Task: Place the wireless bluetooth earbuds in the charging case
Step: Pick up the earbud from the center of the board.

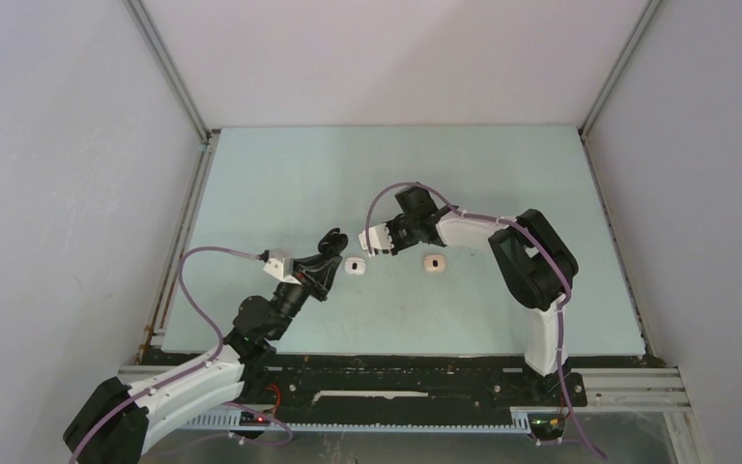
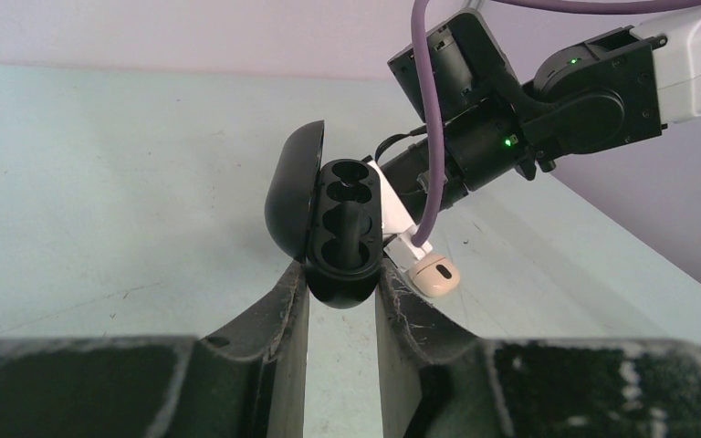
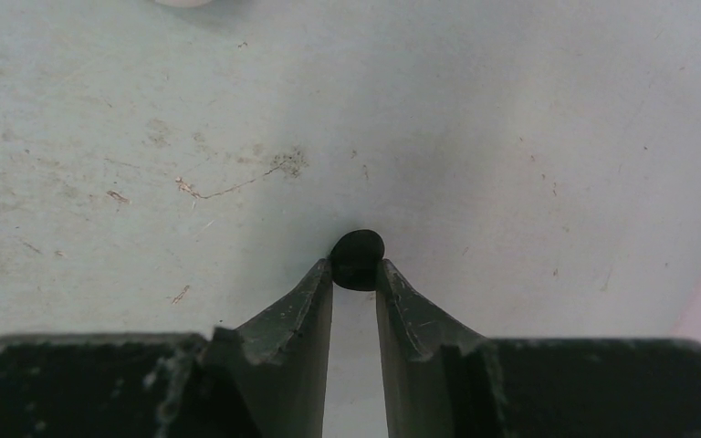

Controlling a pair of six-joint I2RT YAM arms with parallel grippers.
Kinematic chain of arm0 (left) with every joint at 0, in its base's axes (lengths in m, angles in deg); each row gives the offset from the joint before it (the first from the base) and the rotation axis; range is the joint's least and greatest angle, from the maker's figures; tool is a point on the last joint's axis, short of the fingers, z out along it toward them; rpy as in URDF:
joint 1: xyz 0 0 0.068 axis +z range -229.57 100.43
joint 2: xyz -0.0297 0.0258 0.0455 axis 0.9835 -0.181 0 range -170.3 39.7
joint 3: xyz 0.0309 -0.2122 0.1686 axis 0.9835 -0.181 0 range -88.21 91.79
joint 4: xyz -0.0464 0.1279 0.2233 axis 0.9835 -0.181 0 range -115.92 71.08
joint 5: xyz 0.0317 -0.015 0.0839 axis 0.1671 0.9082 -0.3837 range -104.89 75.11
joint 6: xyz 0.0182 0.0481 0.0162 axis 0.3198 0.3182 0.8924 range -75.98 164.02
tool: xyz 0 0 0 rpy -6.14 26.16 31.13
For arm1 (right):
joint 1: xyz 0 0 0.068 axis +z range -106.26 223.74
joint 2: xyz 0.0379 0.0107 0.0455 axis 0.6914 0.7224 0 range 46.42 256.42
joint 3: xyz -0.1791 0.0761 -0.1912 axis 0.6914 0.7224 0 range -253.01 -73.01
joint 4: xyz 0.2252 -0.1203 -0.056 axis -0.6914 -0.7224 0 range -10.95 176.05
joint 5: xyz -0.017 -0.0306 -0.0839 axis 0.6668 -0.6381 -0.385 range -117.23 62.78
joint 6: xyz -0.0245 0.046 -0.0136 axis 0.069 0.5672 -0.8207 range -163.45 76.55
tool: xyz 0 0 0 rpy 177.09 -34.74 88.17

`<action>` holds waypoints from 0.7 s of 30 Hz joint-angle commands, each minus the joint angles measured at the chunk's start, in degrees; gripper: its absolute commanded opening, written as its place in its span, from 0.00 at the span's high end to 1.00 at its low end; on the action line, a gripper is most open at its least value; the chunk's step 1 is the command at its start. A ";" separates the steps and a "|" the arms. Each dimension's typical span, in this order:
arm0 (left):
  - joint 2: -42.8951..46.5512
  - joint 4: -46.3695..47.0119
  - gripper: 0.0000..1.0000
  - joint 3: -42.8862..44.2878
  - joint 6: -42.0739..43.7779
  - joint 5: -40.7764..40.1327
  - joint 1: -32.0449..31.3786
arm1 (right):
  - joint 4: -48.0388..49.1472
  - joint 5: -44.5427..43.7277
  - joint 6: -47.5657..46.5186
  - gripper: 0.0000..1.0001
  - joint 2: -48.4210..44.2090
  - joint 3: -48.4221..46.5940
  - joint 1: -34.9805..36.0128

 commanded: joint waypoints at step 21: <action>1.51 0.93 1.00 -6.60 0.23 -1.14 0.47 | -6.00 0.57 3.00 0.76 -1.76 -2.03 0.37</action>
